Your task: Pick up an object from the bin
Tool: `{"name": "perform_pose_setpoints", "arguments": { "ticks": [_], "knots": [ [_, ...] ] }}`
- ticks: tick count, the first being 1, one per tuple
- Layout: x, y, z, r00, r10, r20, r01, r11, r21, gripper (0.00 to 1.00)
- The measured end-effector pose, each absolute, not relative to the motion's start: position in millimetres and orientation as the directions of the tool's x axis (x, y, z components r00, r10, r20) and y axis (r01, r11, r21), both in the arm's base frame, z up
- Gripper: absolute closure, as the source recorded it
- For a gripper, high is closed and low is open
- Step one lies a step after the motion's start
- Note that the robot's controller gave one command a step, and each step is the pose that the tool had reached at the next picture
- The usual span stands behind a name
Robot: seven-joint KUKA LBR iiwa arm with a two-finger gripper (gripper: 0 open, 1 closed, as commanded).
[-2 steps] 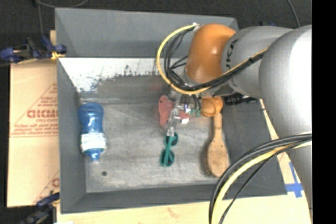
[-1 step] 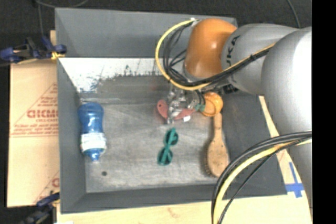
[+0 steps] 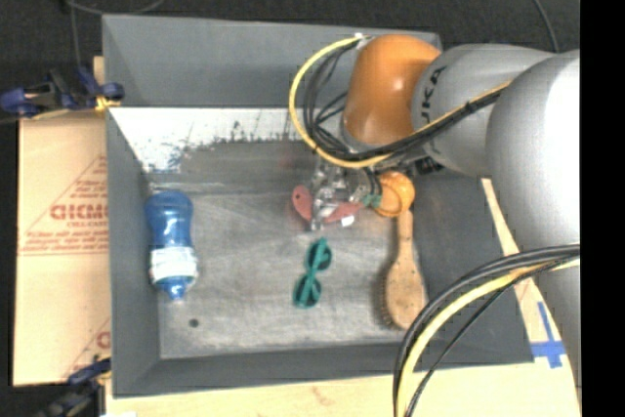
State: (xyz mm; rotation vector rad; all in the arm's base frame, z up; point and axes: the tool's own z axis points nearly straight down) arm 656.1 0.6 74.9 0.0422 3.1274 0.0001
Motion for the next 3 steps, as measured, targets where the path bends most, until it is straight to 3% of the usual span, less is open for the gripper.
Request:
{"name": "perform_pose_setpoints", "arguments": {
  "ticks": [1, 2, 3],
  "knots": [
    [658.3, 0, 130, -1.000, 0.028, -0.008, 0.028, 1.000, 0.000, 1.00],
    [656.7, 0, 104, -1.000, 0.029, -0.002, 0.029, 1.000, 0.001, 1.00],
    [661.1, 0, 182, -0.999, 0.030, -0.011, 0.030, 1.000, 0.002, 1.00]
  ]
}}
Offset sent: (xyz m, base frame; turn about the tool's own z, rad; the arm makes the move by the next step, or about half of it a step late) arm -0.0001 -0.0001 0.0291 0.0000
